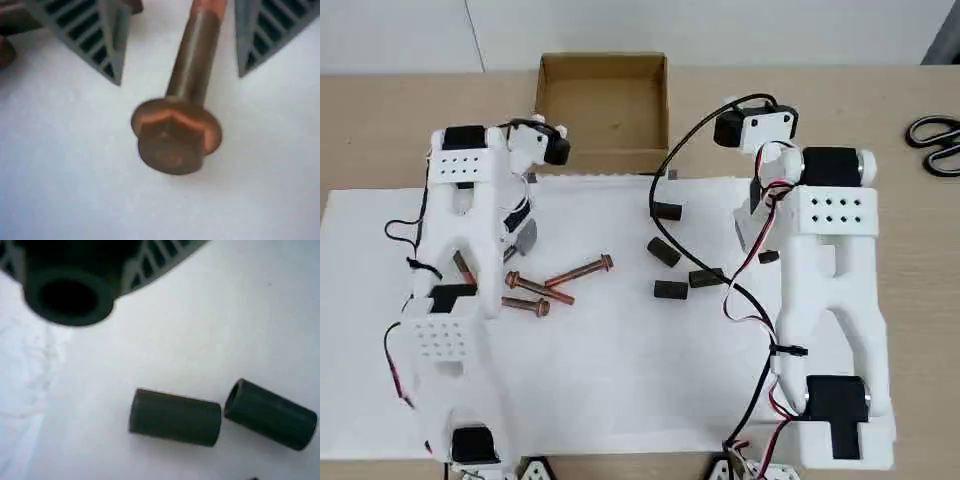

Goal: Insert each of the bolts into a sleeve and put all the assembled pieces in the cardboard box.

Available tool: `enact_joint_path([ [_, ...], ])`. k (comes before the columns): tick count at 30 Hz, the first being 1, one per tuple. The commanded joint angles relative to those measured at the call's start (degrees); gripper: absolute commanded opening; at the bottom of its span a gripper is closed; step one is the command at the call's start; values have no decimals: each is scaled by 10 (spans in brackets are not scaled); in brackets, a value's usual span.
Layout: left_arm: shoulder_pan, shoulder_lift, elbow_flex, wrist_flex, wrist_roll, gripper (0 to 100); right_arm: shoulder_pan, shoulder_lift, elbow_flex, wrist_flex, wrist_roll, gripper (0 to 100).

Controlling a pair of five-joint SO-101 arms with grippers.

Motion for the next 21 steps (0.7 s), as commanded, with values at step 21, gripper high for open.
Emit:
enact_joint_path([
  [21, 23, -36, -6, -48, 0, 145, 3, -23, -3, -3, 6, 3],
])
